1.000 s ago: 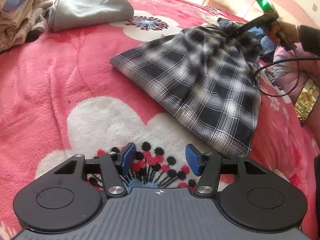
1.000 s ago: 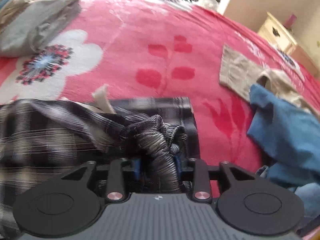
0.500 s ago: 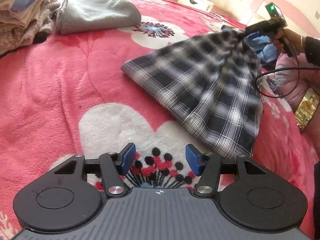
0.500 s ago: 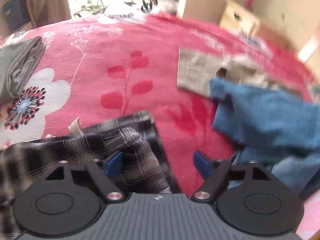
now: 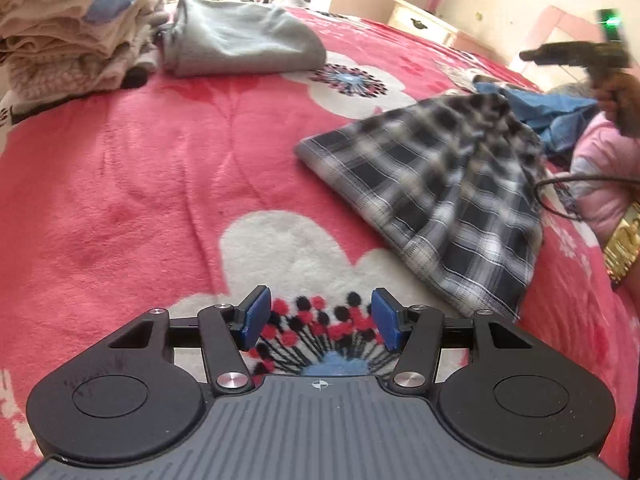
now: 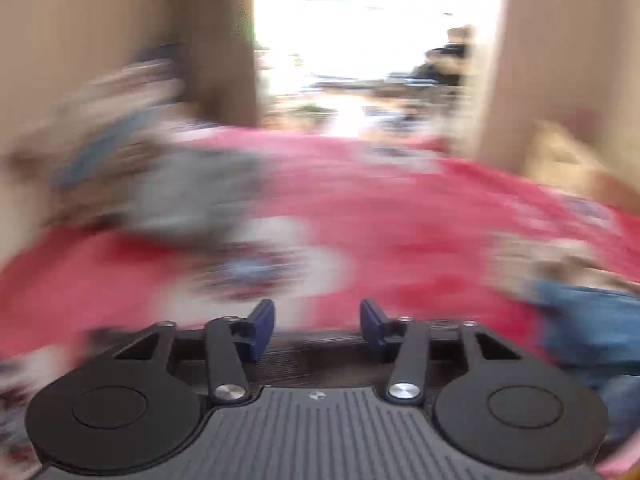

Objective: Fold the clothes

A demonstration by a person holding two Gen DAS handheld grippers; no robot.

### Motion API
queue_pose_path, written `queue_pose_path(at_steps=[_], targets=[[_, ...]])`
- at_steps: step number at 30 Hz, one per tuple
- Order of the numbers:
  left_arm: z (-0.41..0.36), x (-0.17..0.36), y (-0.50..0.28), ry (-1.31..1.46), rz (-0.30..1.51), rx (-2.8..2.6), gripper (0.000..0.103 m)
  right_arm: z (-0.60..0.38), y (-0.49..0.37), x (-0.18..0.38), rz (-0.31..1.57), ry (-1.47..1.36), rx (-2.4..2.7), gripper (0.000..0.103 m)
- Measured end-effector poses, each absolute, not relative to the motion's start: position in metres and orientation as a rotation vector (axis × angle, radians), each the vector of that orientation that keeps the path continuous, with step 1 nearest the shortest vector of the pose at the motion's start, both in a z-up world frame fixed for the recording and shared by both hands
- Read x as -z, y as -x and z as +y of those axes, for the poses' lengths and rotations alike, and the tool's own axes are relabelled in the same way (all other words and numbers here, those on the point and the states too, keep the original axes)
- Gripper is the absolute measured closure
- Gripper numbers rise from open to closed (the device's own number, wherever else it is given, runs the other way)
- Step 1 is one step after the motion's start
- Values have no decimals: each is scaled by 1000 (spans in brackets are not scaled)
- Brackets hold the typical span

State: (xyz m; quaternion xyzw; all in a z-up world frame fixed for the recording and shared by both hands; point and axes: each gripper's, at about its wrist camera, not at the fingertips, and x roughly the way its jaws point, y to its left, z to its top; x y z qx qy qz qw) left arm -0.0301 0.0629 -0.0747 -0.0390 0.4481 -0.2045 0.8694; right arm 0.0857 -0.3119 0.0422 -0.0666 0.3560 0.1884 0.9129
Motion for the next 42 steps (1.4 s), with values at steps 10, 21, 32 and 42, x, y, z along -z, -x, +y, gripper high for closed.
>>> queue_pose_path(at_steps=[10, 21, 32, 42], targets=[[61, 73, -1, 88, 990, 407, 47, -199, 22, 68, 991, 260, -750, 80], [59, 93, -75, 229, 1128, 518, 47, -189, 22, 44, 784, 325, -864, 79], [55, 109, -81, 367, 1061, 498, 46, -159, 19, 78, 910, 273, -1094, 78], [51, 104, -66, 281, 1020, 557, 47, -168, 124, 68, 662, 736, -964, 78]])
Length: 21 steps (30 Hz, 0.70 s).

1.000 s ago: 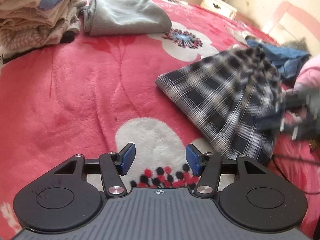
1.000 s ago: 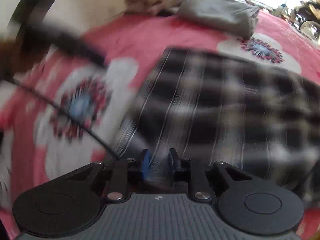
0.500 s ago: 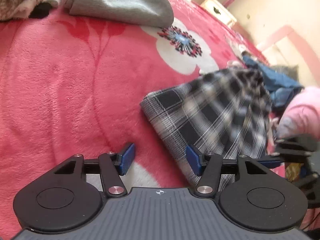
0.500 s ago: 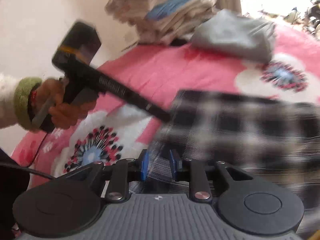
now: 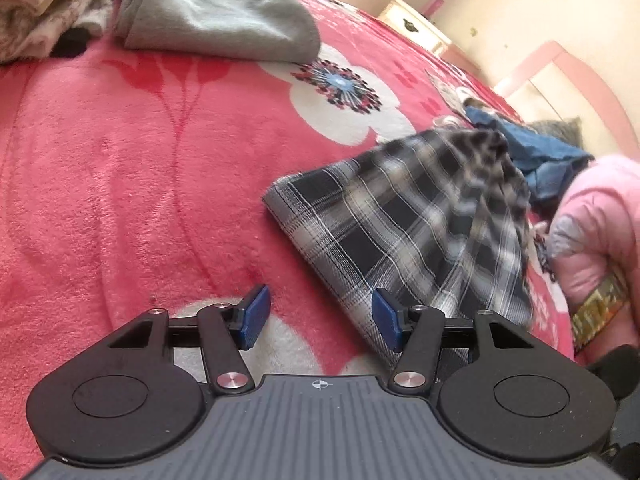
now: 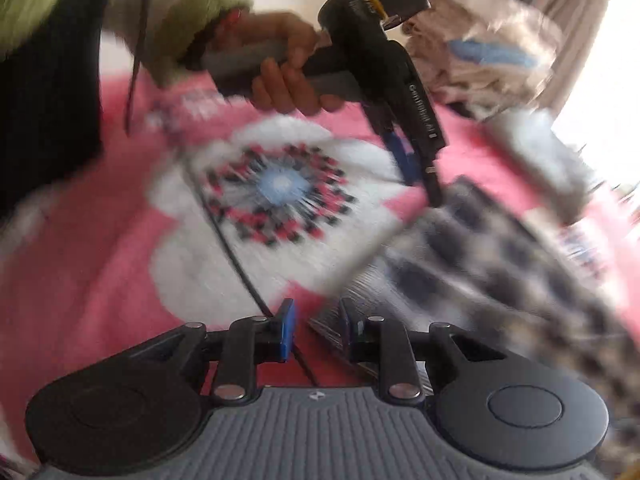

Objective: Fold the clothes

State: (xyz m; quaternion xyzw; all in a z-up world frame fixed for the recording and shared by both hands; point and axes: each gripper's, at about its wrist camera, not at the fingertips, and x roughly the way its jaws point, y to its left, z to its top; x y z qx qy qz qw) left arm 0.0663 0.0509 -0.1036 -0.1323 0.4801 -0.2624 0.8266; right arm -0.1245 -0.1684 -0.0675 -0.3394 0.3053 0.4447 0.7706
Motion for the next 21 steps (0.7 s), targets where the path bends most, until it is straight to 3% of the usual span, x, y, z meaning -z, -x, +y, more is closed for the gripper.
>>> queue_pose_path(at_steps=[4, 9, 13, 16, 18, 21], targets=[[48, 106, -66, 280, 1017, 547, 47, -170, 134, 83, 610, 873, -894, 75], [47, 104, -64, 275, 1021, 527, 47, -167, 144, 96, 487, 997, -910, 55], [48, 103, -64, 274, 1025, 514, 47, -160, 144, 102, 433, 1046, -908, 50], [49, 104, -64, 286, 1024, 515, 47, -158, 136, 105, 454, 1032, -902, 56], [50, 104, -64, 295, 1022, 519, 47, -160, 131, 99, 488, 972, -875, 73], [48, 104, -62, 302, 1014, 553, 47, -162, 130, 93, 487, 935, -830, 80]])
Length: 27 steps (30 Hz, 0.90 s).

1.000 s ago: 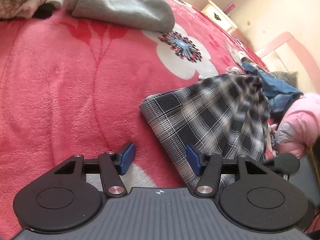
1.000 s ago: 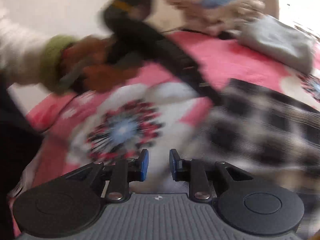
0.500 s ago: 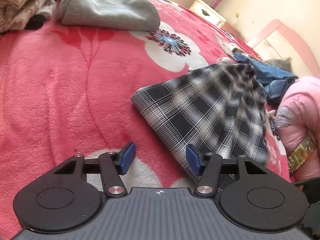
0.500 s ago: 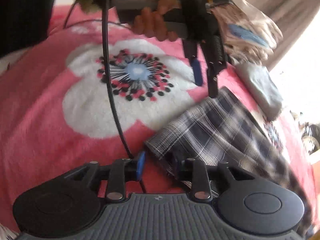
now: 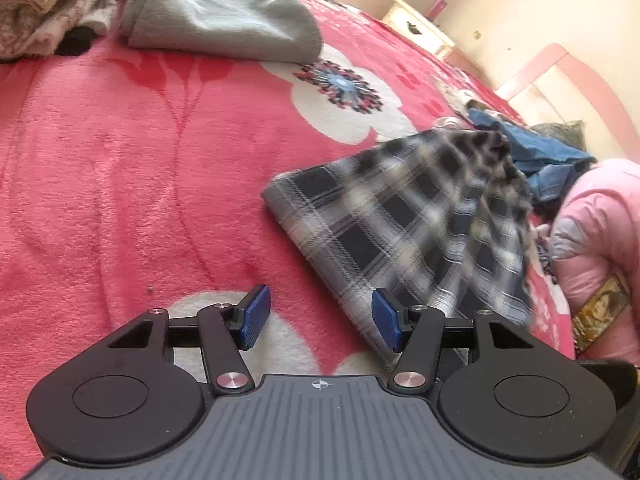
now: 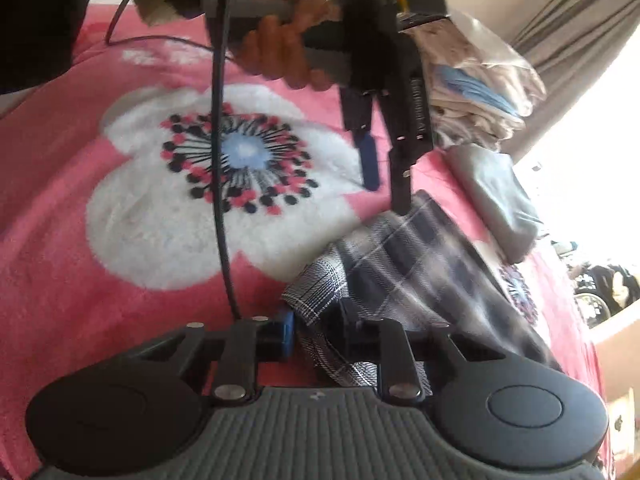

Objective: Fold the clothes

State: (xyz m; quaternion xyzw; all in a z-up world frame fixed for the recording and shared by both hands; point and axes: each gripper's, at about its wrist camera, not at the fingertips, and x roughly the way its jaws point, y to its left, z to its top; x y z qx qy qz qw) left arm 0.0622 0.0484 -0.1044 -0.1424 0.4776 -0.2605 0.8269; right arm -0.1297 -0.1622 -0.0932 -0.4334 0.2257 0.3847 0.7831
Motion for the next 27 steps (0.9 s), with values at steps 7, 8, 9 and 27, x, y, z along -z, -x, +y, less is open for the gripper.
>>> queue_pose_path(at_steps=[7, 8, 9, 27], targets=[[42, 110, -68, 325, 990, 542, 47, -159, 128, 97, 466, 944, -785, 80], [42, 111, -71, 349, 986, 528, 47, -158, 128, 99, 470, 954, -782, 78], [43, 113, -74, 376, 983, 515, 47, -157, 128, 102, 467, 970, -775, 74], [51, 104, -97, 494, 870, 371, 101, -138, 112, 62, 489, 836, -830, 92]])
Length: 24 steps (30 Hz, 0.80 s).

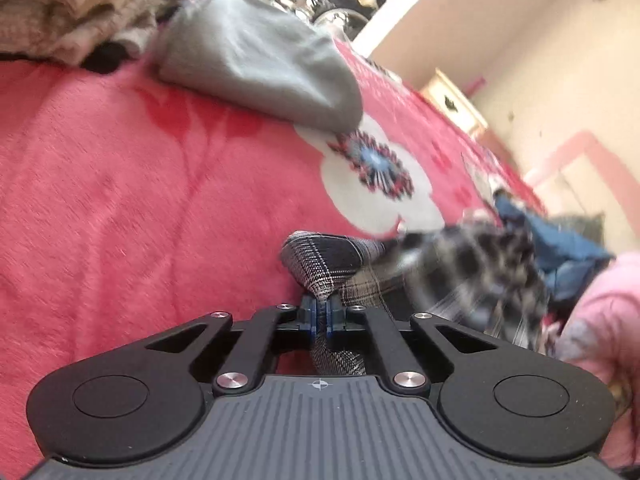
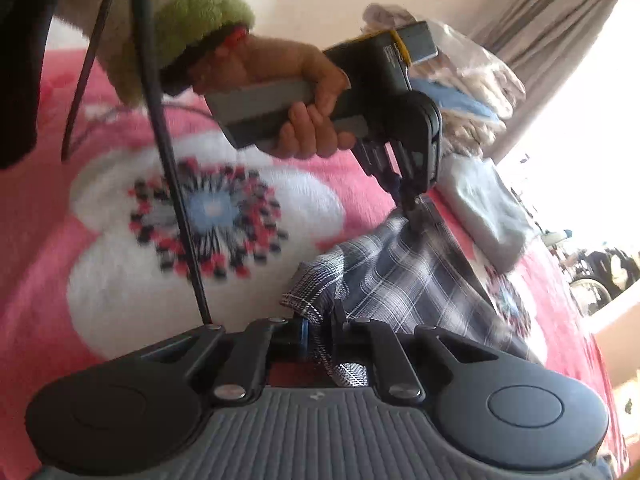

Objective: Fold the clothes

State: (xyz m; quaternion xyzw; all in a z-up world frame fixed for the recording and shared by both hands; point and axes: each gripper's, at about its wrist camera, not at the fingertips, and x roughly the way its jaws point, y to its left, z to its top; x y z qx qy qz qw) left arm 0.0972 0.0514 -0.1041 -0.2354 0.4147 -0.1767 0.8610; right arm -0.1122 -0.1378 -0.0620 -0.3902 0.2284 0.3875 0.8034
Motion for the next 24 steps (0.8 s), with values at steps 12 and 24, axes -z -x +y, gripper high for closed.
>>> queue_pose_path(at_steps=[12, 24], targets=[[158, 65, -74, 457, 771, 240, 101, -15, 112, 41, 406, 672, -1147, 92], [224, 97, -50, 273, 881, 39, 83, 34, 82, 70, 696, 408, -1283, 57]])
